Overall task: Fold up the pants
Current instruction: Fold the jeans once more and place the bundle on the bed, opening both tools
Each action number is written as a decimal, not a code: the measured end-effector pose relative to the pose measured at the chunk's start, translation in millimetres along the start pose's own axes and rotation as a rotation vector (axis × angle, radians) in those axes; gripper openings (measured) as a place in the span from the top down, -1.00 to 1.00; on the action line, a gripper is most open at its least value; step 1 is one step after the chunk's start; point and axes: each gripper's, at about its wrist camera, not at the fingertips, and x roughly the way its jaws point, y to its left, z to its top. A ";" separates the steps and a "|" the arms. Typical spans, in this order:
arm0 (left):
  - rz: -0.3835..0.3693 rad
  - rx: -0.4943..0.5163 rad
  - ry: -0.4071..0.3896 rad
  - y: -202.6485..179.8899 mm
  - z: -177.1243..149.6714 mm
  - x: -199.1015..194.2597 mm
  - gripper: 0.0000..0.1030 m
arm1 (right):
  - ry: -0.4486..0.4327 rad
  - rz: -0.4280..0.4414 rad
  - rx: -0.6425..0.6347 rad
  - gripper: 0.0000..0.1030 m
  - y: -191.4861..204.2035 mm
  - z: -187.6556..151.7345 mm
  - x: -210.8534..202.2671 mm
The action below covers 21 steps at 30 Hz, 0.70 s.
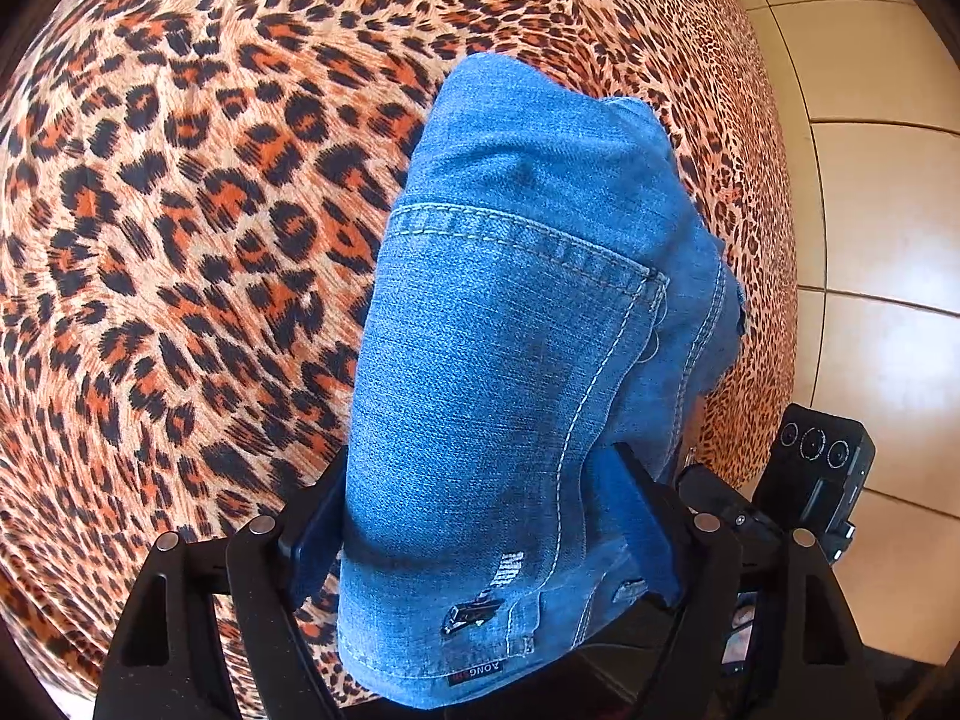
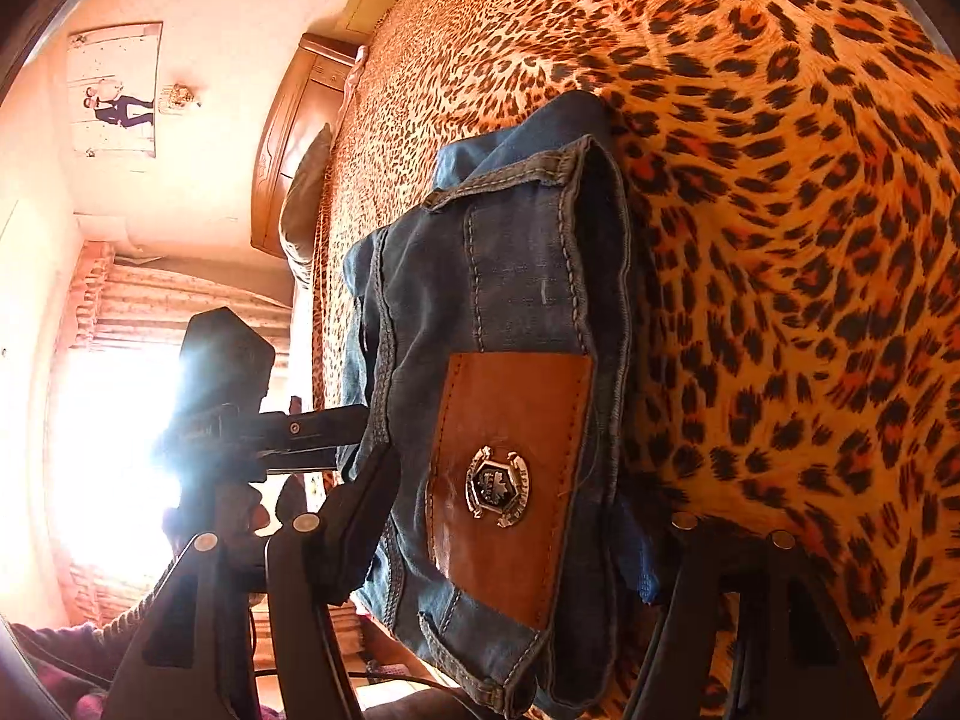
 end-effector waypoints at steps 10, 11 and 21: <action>0.016 0.037 -0.086 -25.6 -43.1 -33.1 0.48 | 0.096 -0.398 -0.430 0.24 94.8 2.9 7.5; 0.008 0.039 -0.108 -27.4 -42.4 -43.2 0.48 | 0.079 -0.387 -0.446 0.24 106.2 8.2 6.3; 0.241 0.036 -0.415 -15.5 -0.4 -152.0 -0.36 | -0.058 -0.509 -0.550 -0.56 180.6 111.6 30.2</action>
